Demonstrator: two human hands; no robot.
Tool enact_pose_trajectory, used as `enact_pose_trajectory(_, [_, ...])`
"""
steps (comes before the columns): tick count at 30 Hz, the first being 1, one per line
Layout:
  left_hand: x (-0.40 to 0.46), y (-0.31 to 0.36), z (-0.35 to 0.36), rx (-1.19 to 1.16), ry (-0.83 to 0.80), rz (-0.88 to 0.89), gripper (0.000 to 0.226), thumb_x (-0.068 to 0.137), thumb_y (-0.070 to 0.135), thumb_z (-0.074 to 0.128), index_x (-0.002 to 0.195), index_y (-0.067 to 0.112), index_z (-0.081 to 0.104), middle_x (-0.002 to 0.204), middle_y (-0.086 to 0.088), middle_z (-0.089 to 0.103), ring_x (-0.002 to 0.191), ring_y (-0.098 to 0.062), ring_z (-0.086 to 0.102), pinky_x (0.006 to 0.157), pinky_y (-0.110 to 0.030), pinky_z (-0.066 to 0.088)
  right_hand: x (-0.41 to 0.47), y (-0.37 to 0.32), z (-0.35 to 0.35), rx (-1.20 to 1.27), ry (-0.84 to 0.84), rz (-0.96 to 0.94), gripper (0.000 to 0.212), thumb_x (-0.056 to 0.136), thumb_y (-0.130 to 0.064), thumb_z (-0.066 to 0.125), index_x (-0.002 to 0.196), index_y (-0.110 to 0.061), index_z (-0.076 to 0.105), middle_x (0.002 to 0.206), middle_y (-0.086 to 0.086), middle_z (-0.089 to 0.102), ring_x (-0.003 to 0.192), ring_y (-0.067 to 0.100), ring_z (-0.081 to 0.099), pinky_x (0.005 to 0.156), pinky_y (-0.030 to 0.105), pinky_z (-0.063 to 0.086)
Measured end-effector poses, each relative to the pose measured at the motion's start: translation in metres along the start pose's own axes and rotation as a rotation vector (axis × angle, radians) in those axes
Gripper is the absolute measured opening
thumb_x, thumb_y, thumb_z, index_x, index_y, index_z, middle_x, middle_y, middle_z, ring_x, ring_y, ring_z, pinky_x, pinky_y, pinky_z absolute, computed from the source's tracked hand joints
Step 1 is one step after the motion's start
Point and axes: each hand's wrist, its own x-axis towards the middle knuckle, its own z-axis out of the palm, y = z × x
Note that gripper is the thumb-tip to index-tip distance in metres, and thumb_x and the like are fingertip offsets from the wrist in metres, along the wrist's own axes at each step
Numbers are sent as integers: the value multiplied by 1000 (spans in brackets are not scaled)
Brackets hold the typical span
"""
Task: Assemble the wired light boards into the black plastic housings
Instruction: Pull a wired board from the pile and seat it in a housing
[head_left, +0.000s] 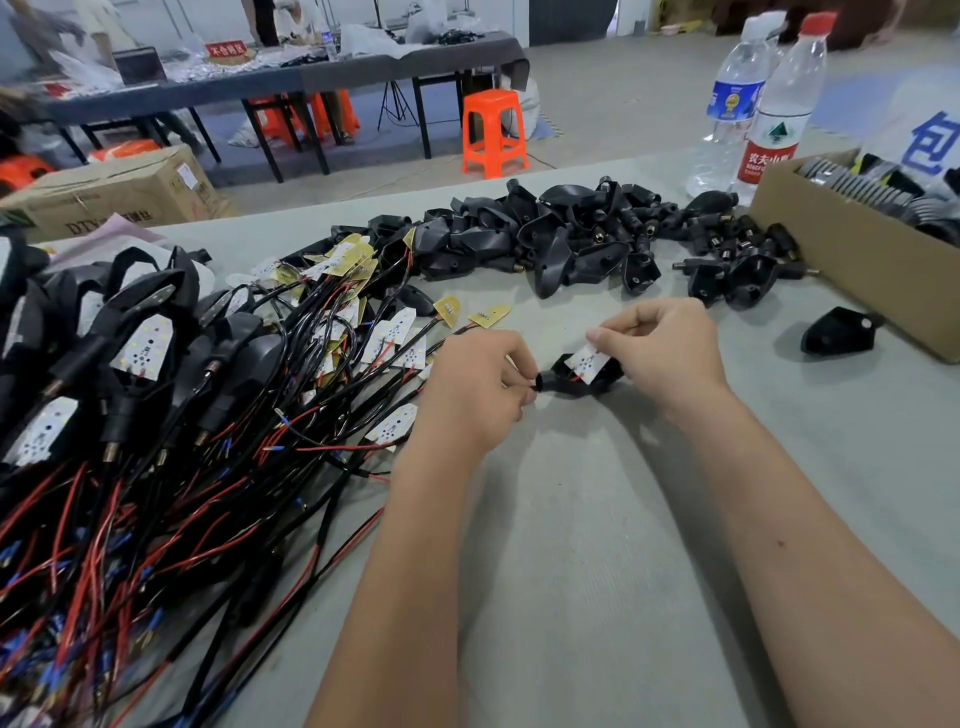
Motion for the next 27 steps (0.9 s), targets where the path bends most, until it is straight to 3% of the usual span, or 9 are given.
enact_pose_trajectory(4, [-3, 0, 0, -42, 4, -28, 28, 78, -11, 68, 81, 15, 59, 62, 0, 71, 54, -18, 69, 49, -24, 50, -3, -3, 0, -5, -60, -27, 14, 79, -19, 89, 72, -17, 77, 61, -4, 71, 45, 3, 55, 50, 19, 43])
enact_pose_trajectory(6, [-5, -1, 0, -128, 28, -55, 25, 81, -12, 70, 86, 10, 60, 64, -2, 71, 54, -16, 69, 54, -24, 55, -6, -5, -1, 155, -65, 10, 12, 80, -12, 87, 75, -13, 76, 61, 1, 71, 42, 6, 52, 46, 21, 43])
enact_pose_trajectory(8, [-6, 0, -1, -196, 23, -79, 24, 83, -10, 73, 96, 8, 64, 70, -7, 74, 60, -20, 71, 64, -33, 61, -8, -6, -1, 297, -68, 43, 11, 82, -9, 85, 77, -8, 75, 59, 1, 70, 39, 7, 49, 41, 17, 39])
enact_pose_trajectory(10, [-6, 4, -2, -188, -12, -60, 26, 82, -2, 79, 98, 16, 70, 73, -8, 76, 66, -20, 72, 71, -34, 59, -10, -8, 0, 350, -82, 51, 11, 83, -8, 84, 79, -6, 74, 57, -2, 68, 38, 6, 49, 38, 15, 34])
enact_pose_trajectory(12, [-6, 7, -1, -140, -10, -25, 25, 79, 4, 83, 90, 24, 73, 71, -3, 76, 68, -18, 72, 71, -33, 56, -12, -11, 3, 327, -95, 45, 11, 83, -9, 85, 79, -8, 74, 58, -2, 69, 38, 6, 50, 39, 15, 35])
enact_pose_trajectory(14, [-6, 8, 2, -126, 33, -22, 21, 79, 5, 84, 89, 21, 75, 70, 2, 75, 69, -14, 71, 75, -36, 58, -14, -12, 8, 307, -106, 42, 11, 82, -10, 85, 77, -10, 75, 60, 0, 71, 40, 7, 50, 41, 16, 38])
enact_pose_trajectory(19, [-2, 8, 11, -84, 213, 1, 25, 74, 9, 86, 85, 26, 73, 71, 17, 69, 73, 1, 67, 75, -30, 57, -11, -12, 10, 291, -79, 33, 11, 81, -16, 87, 78, -13, 77, 66, 2, 74, 50, 4, 60, 48, 14, 43])
enact_pose_trajectory(23, [0, 1, 14, -94, 281, -8, 25, 72, 10, 87, 83, 27, 72, 73, 15, 70, 74, 2, 66, 74, -28, 57, -10, -9, 11, 268, -60, 25, 11, 82, -17, 86, 78, -13, 77, 61, -3, 71, 45, 0, 54, 48, 14, 40])
enact_pose_trajectory(27, [1, -2, 12, -143, 312, 41, 31, 72, 2, 84, 79, 27, 68, 74, 12, 73, 75, -2, 70, 75, -32, 59, -12, -9, 12, 211, -44, -17, 12, 82, -21, 86, 76, -16, 77, 56, -7, 67, 44, 1, 50, 54, 23, 40])
